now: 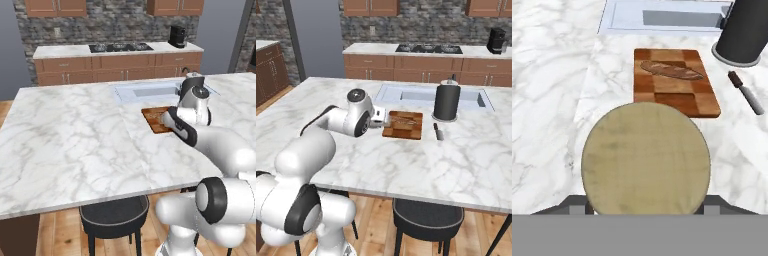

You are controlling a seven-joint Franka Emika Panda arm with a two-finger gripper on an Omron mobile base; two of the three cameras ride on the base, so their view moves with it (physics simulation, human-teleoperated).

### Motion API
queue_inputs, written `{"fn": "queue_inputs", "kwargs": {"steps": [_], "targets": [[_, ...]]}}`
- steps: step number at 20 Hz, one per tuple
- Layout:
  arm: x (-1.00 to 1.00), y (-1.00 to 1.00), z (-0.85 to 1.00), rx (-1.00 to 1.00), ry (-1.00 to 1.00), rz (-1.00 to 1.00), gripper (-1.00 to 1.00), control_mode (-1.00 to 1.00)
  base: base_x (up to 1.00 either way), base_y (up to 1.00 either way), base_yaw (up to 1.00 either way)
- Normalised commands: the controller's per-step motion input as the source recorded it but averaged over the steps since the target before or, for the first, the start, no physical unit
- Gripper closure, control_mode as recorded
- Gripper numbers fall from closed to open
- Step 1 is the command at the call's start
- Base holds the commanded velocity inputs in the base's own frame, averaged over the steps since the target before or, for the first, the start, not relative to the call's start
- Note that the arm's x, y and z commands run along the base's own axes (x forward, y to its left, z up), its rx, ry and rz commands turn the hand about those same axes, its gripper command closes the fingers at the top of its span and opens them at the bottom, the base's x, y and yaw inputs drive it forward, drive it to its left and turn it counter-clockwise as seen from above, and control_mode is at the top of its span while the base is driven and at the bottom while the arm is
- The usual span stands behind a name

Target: Retrieve the sausage and cheese from the fridge and place them on the cutting board on the counter.

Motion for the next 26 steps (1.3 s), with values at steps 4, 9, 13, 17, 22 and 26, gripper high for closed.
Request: {"fn": "queue_inputs", "kwargs": {"steps": [4,9,13,17,22,26], "targets": [[0.86,-0.81,-0.05,0.00,0.04,0.14,1.00,-1.00,0.00,0.00,0.00],[0.53,-0.33,-0.12,0.00,0.07,0.19,1.00,-1.00,0.00,0.00,0.00],[0.17,0.00,-0.29,0.00,0.13,0.23,1.00,-1.00,0.00,0.00,0.00],[0.09,0.00,-0.39,0.00,0.11,0.23,1.00,-1.00,0.00,0.00,0.00],[0.54,0.15,-0.32,0.00,0.06,0.09,1.00,-1.00,0.00,0.00,0.00],[0.82,0.36,-0.33,0.00,0.00,0.00,1.00,-1.00,0.00,0.00,0.00]]}}
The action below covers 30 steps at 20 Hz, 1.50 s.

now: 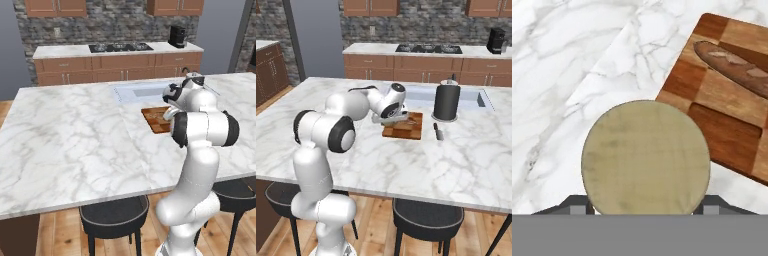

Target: Retrieve the sausage and cheese from the fridge and place them on the cutting board on the counter.

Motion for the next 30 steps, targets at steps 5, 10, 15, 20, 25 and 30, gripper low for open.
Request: {"fn": "queue_inputs", "kwargs": {"steps": [5,10,15,20,25,30], "targets": [[0.70,0.19,-0.46,0.00,0.00,0.00,1.00,-1.00,0.00,0.00,0.00],[0.68,-0.03,-0.61,0.00,0.00,0.00,1.00,-1.00,0.00,0.00,0.00],[0.85,-0.02,-0.30,0.00,0.00,0.00,1.00,-1.00,0.00,0.00,0.00],[0.29,-0.20,-0.23,0.00,0.03,0.00,1.00,-1.00,0.00,0.00,0.00],[0.02,-0.20,-0.16,0.00,0.03,0.00,1.00,-1.00,0.00,0.00,0.00],[0.24,-0.02,-0.04,0.00,0.02,0.00,1.00,-1.00,0.00,0.00,0.00]]}}
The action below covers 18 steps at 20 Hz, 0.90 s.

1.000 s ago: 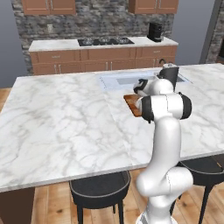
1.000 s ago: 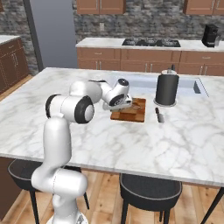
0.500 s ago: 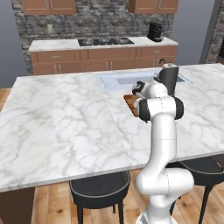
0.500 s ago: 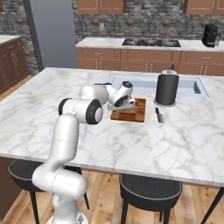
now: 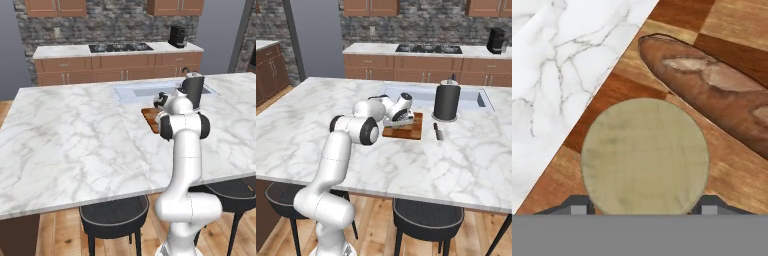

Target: Retrieve the sausage and cheese from the fridge and place them on the cutting board on the counter.

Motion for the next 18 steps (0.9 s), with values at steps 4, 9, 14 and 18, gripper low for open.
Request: {"fn": "queue_inputs", "kwargs": {"steps": [4,9,14,18], "targets": [[0.07,0.00,-0.13,0.00,0.00,0.00,1.00,-1.00,0.00,0.00,0.00],[-0.01,0.00,-0.17,0.00,0.04,0.00,1.00,-1.00,0.00,0.00,0.00],[-0.16,0.01,-0.16,0.00,0.03,0.00,1.00,-1.00,0.00,0.00,0.00],[-0.03,0.04,-0.17,0.00,0.05,-0.01,-1.00,-1.00,0.00,0.00,0.00]]}}
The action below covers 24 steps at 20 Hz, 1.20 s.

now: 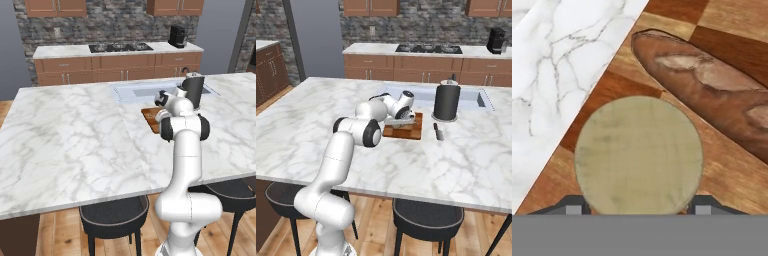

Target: Retrieve the sausage and cheese from the fridge and place them on the cutting board on the counter.

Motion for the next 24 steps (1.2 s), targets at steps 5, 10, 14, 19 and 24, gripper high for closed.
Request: {"fn": "queue_inputs", "kwargs": {"steps": [5,10,14,19,24], "targets": [[0.00,0.00,-0.07,0.00,0.03,-0.01,-1.00,-1.00,0.00,0.00,0.00],[0.00,0.02,-0.01,0.00,0.01,-0.01,-1.00,-1.00,0.00,0.00,0.00],[0.00,0.00,0.02,0.00,0.00,0.00,-1.00,-1.00,0.00,0.00,0.00],[-0.31,0.01,0.77,0.00,0.00,-0.01,-1.00,-1.00,0.00,0.00,0.00],[-0.86,0.01,0.83,-0.01,0.00,-0.07,-1.00,-1.00,0.00,0.00,0.00]]}}
